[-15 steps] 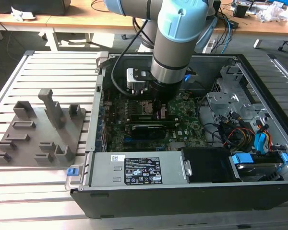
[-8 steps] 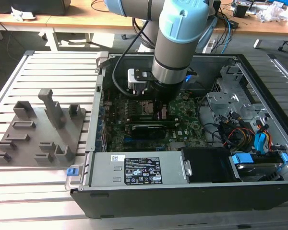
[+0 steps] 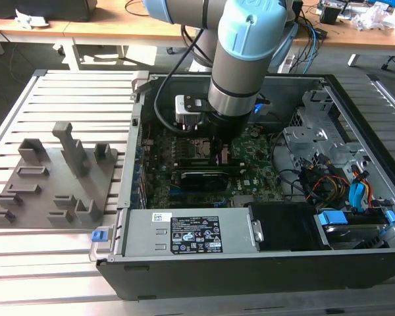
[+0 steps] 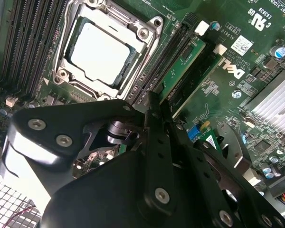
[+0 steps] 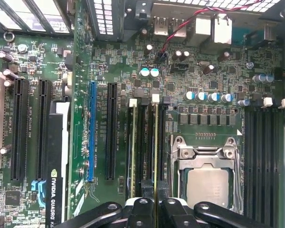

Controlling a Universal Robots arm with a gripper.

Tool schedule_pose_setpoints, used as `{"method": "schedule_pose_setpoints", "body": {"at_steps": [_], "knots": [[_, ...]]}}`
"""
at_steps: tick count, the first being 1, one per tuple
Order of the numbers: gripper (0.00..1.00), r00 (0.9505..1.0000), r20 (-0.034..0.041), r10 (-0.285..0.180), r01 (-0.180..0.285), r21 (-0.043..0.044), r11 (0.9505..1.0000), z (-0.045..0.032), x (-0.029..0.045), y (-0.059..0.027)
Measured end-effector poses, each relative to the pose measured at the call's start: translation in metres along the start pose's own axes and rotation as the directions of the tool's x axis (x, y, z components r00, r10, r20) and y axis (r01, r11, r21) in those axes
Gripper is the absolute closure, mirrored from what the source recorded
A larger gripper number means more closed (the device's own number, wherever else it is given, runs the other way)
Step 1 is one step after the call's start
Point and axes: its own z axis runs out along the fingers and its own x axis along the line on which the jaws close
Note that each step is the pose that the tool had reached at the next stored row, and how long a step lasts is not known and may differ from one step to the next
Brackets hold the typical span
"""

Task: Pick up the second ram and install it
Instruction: 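Insert the second ram into the second slot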

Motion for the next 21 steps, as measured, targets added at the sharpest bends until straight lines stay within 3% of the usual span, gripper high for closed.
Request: {"method": "schedule_pose_setpoints", "body": {"at_steps": [8, 10, 14, 15, 17, 21], "knots": [[0.85, 1.0000, 0.0014, 0.000, 0.000, 0.0006, 1.0000, 0.0048, 0.0003, -0.0004], [0.73, 1.0000, -0.0005, 0.000, 0.000, 0.0001, 1.0000, 0.0040, 0.0005, -0.0002], [0.73, 1.0000, -0.0070, 0.000, 0.000, 0.0007, 1.0000, -0.0298, -0.0121, 0.0010], [0.74, 1.0000, -0.0075, 0.000, 0.000, 0.0007, 1.0000, -0.0329, -0.0140, 0.0011], [0.87, 1.0000, -0.0092, 0.000, 0.000, 0.0007, 1.0000, -0.0346, -0.0175, 0.0010], [0.89, 1.0000, -0.0091, 0.000, 0.000, 0.0007, 1.0000, -0.0346, -0.0175, 0.0011]]}}
